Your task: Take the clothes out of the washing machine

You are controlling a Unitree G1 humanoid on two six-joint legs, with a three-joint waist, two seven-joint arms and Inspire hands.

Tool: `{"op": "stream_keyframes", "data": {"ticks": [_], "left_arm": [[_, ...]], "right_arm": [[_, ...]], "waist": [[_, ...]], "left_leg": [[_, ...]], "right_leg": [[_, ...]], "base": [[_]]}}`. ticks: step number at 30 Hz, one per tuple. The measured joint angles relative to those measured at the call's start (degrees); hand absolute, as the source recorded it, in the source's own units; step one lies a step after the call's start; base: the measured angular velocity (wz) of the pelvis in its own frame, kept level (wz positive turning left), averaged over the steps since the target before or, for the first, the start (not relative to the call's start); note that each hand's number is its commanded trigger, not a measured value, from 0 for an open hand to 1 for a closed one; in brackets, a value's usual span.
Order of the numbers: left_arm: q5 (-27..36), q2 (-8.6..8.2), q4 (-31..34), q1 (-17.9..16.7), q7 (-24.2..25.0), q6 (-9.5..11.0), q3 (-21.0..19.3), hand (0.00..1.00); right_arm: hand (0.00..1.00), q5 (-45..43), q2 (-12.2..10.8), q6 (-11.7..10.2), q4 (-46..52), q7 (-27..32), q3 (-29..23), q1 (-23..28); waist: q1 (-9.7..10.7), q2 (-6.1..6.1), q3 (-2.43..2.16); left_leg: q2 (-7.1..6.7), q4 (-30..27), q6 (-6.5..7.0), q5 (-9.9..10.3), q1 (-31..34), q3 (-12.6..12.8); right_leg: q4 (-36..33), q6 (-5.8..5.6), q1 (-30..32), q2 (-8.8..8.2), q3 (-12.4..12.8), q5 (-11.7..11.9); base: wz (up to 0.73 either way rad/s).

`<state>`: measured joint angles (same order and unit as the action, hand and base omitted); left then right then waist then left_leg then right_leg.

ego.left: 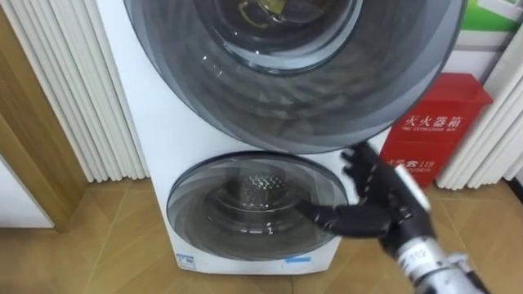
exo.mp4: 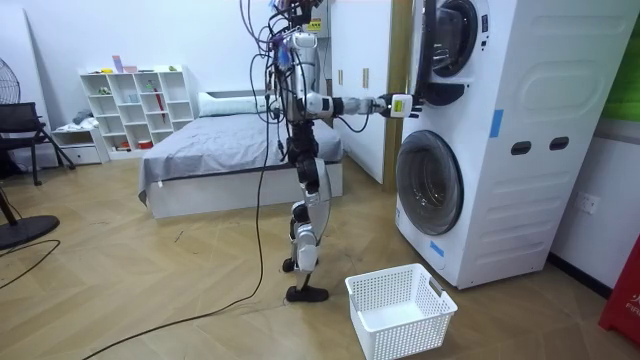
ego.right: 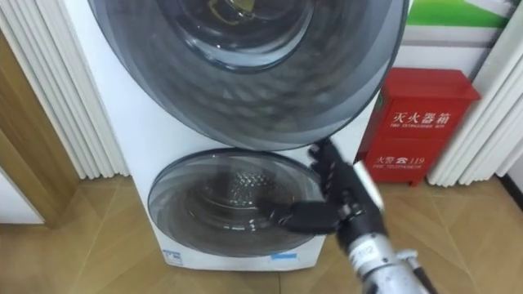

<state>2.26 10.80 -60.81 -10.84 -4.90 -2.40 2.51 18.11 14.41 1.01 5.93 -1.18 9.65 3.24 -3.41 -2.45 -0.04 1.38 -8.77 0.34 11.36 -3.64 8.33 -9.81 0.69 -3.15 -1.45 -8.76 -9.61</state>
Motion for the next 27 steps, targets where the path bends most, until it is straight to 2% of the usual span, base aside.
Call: {"op": "stream_keyframes", "data": {"ticks": [3, 8, 13, 22, 27], "left_arm": [[0.60, -0.09, -0.09, 0.10, 0.07, 0.15, 0.05, 0.00], [2.43, -0.64, -0.62, 0.33, -0.03, 1.26, 1.04, 0.00], [2.71, -0.79, -1.13, 0.57, -0.03, 1.76, 1.10, 0.00], [3.49, -0.76, -3.33, 1.16, 0.02, 3.66, 1.04, 0.00], [3.75, -0.73, -3.34, 0.59, -0.03, 4.49, 0.99, 0.00]], "right_arm": [[0.00, -2.10, -0.48, -0.01, -0.01, -1.67, 0.47, 0.39], [0.00, -3.01, -1.07, -0.02, -0.04, -4.71, 1.98, 0.72], [0.00, -2.95, -1.16, -0.02, 0.02, -6.36, 2.62, 0.72], [0.00, -2.26, -0.67, 0.51, 2.68, -3.69, 2.42, 0.90], [0.00, -2.02, -0.23, 0.51, 5.02, -2.52, 0.27, 0.89]], "waist": [[0.07, 0.38, -0.06], [0.22, 1.24, 0.20], [0.23, 1.41, 0.31], [0.09, 1.22, 0.28], [0.18, 1.06, 0.17]], "left_leg": [[-0.02, 0.02, 0.01, -0.01, -0.08, 0.26], [-0.01, 0.06, 0.02, -0.01, -0.11, 0.32], [0.00, 0.12, 0.02, -0.01, -0.06, 0.33], [0.02, 0.07, 0.02, -0.01, -0.15, 0.70], [0.02, -0.04, 0.02, -0.01, -0.17, 0.80]], "right_leg": [[-0.01, -0.03, -0.04, 0.00, 0.20, 0.06], [0.04, -0.04, -0.02, 0.04, 0.40, 0.06], [0.09, -0.04, 0.08, 0.08, 0.64, 0.06], [0.10, -0.04, 0.37, 0.13, 0.73, 0.06], [0.10, -0.03, 0.39, 0.12, 0.76, 0.06]], "base": [[-0.03], [0.00], [0.00], [0.00], [0.00]]}}
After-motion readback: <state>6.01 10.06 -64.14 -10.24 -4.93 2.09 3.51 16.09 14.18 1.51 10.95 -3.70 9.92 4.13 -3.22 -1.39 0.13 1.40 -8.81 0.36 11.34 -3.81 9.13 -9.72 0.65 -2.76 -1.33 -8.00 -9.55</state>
